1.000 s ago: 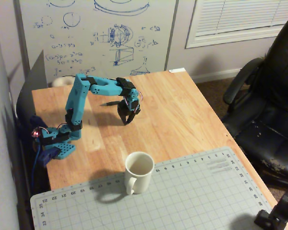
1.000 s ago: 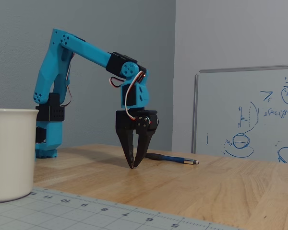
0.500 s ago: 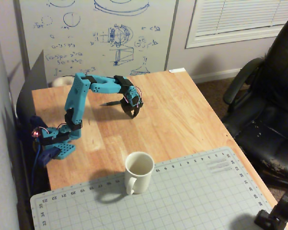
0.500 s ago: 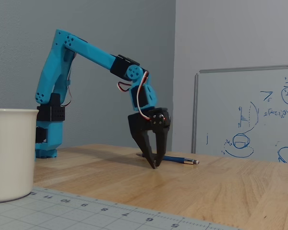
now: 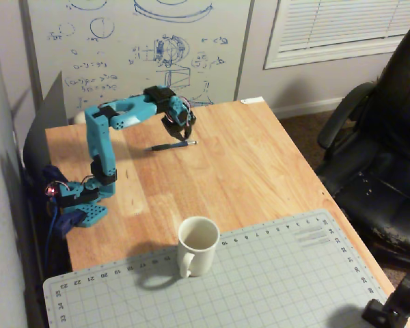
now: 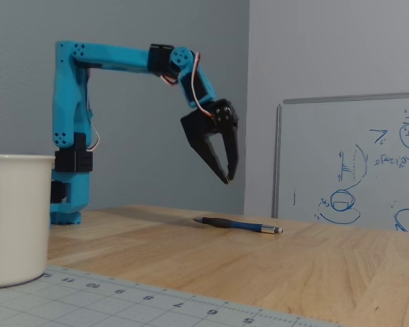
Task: Touch the pen.
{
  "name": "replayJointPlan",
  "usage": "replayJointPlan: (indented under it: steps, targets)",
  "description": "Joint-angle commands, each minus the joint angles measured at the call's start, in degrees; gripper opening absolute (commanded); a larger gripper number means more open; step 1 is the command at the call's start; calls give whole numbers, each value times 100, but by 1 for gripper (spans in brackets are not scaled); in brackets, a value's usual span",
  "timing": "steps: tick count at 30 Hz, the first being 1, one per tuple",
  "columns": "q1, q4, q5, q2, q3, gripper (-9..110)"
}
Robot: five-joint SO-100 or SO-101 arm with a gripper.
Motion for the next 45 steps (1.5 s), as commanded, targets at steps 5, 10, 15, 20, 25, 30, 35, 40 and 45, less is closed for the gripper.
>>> replayJointPlan:
  steps: [5,10,15,20,25,30,35,40,45]
  targets:
    - [-659,-62,-53,-53,-563,1]
    - [-800,-404,-53,-378,-563,1]
    - [-791,-483,-53,-668,-501,1]
    - [-879,-492,-53,-1239,-571,1]
    - [-914,-501,-44,-1468,-835,1]
    - [-984,-448,35,-1547,-1362,1]
    - [-976,-413,0,-1644,-1556,1]
    - [-967,-431,-35,-2039,-1529,1]
    - [-967,-483,-35,-2399,-1591,1]
